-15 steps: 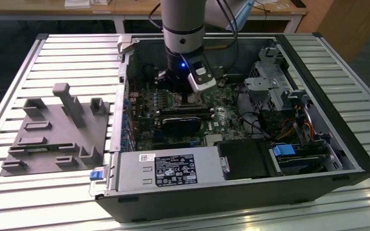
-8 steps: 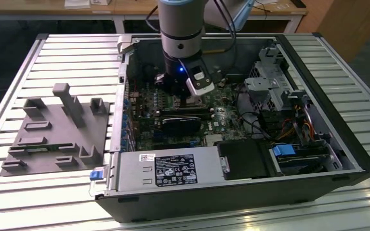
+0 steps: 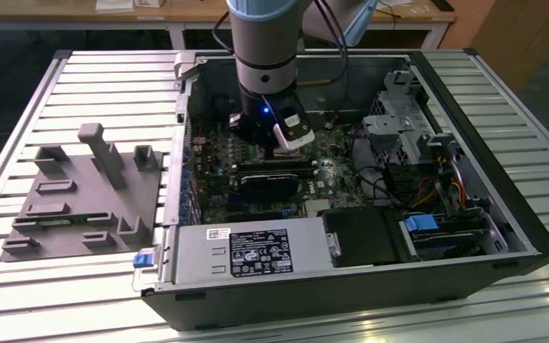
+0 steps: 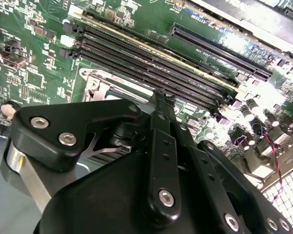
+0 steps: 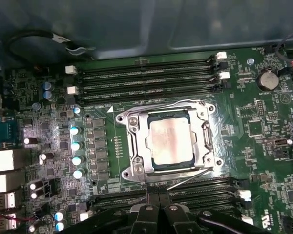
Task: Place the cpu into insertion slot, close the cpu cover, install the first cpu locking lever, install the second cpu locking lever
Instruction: 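Install the second cpu locking lever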
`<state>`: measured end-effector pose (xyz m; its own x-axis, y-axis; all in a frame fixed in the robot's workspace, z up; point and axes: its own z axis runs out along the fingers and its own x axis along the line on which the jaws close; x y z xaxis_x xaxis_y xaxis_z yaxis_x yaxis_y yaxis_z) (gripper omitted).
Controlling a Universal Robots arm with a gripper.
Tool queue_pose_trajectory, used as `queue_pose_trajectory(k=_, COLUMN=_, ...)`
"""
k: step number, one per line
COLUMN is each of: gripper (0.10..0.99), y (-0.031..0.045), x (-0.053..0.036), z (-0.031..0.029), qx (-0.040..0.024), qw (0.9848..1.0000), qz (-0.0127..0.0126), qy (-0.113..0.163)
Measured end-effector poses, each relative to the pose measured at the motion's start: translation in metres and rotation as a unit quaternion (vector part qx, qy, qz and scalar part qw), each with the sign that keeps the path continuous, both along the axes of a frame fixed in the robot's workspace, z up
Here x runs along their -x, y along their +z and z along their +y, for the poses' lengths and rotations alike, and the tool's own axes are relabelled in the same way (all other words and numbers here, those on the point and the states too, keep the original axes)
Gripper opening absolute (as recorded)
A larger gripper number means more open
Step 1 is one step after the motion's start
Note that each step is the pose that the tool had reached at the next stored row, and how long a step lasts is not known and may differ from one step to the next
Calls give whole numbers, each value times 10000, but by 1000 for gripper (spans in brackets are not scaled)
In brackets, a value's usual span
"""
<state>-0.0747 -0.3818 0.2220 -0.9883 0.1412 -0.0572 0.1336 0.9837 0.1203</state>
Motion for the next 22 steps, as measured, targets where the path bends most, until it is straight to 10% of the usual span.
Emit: queue_pose_trajectory(k=22, gripper=102, y=-142, x=117, z=-186, qx=-582, qw=9983, qz=-1, qy=34)
